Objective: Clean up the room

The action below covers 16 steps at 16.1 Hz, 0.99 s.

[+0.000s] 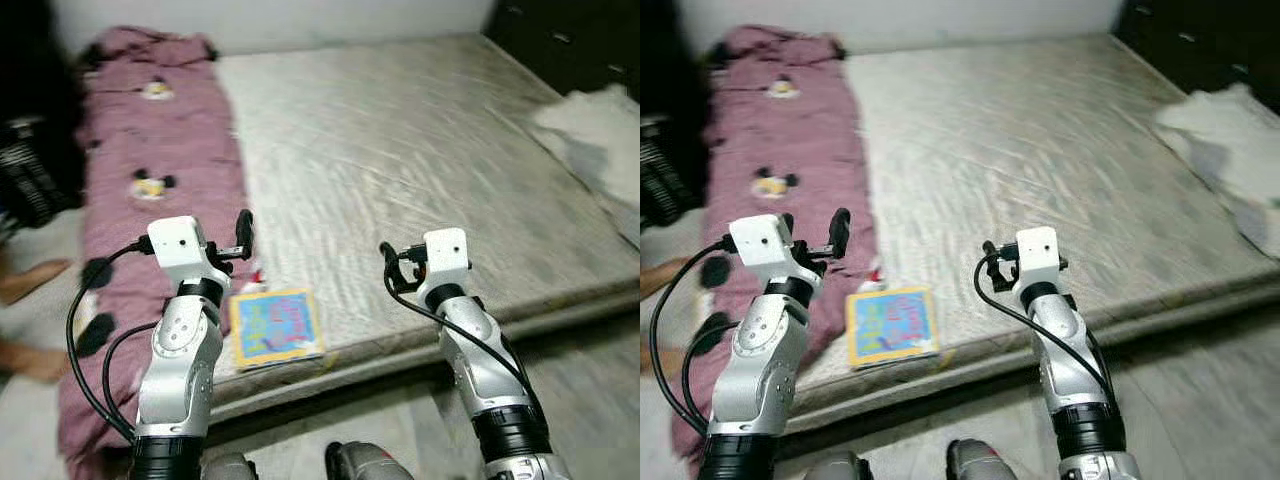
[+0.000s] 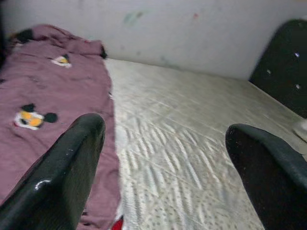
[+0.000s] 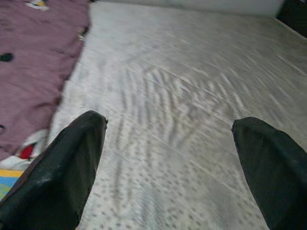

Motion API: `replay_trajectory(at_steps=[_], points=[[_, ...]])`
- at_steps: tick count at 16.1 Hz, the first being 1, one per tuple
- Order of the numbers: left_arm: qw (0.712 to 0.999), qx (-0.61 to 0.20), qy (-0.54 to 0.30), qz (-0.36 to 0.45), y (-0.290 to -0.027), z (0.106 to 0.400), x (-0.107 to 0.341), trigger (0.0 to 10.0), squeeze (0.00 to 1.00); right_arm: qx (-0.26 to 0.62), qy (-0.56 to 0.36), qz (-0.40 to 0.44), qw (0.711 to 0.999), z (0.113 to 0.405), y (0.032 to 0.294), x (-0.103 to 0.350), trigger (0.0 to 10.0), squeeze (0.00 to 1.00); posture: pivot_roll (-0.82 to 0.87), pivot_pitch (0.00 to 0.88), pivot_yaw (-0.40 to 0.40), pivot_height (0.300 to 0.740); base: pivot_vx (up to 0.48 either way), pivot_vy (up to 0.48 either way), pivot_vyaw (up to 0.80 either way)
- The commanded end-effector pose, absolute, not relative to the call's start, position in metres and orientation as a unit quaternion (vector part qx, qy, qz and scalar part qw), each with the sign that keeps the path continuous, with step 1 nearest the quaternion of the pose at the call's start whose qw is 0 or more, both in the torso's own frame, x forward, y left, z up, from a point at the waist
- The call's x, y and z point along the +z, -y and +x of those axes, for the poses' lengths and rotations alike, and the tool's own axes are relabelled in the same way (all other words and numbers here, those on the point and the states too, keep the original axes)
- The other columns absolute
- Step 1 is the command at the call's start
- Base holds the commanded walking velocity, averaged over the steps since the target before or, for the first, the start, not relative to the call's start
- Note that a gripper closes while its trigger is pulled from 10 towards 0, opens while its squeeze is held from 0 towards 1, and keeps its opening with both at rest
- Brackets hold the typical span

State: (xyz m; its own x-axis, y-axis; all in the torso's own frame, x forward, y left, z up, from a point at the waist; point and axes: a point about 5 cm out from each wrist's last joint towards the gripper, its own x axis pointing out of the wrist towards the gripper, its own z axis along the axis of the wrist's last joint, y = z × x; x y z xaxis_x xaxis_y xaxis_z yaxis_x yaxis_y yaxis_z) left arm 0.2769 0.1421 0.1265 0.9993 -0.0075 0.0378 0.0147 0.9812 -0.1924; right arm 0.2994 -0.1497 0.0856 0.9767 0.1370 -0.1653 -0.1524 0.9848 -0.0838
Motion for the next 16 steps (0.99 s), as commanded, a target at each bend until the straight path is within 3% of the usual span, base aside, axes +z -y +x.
replay_trajectory(at_steps=[1,5,13,16], points=[[0.996,0.008,0.01,-0.084,-0.1463,0.277,0.1232,10.0,0.0,0.061,-0.085,-0.04,0.994,0.3016,0.1537,0.0852,10.0,0.0,0.0,0.056,-0.012,0.74,0.0,0.0,-0.66],[0.995,0.014,0.0,-0.099,-0.1474,0.2766,0.1199,10.0,0.0,0.058,-0.091,-0.038,0.993,0.3001,0.1549,0.0828,10.0,0.0,0.0,0.057,-0.011,0.74,0.0,0.0,0.0],[0.995,-0.007,0.012,-0.1,-0.142,0.2826,0.1251,10.0,0.0,0.05,-0.087,-0.035,0.994,0.3008,0.1584,0.0849,10.0,0.0,-0.01,0.055,-0.009,0.74,0.0,0.47,0.0],[0.996,0.007,0.018,-0.082,-0.1447,0.2829,0.1254,10.0,0.0,0.05,-0.086,-0.037,0.994,0.3018,0.1581,0.0855,10.0,0.0,-0.01,0.059,-0.011,0.74,0.0,0.0,0.0]])
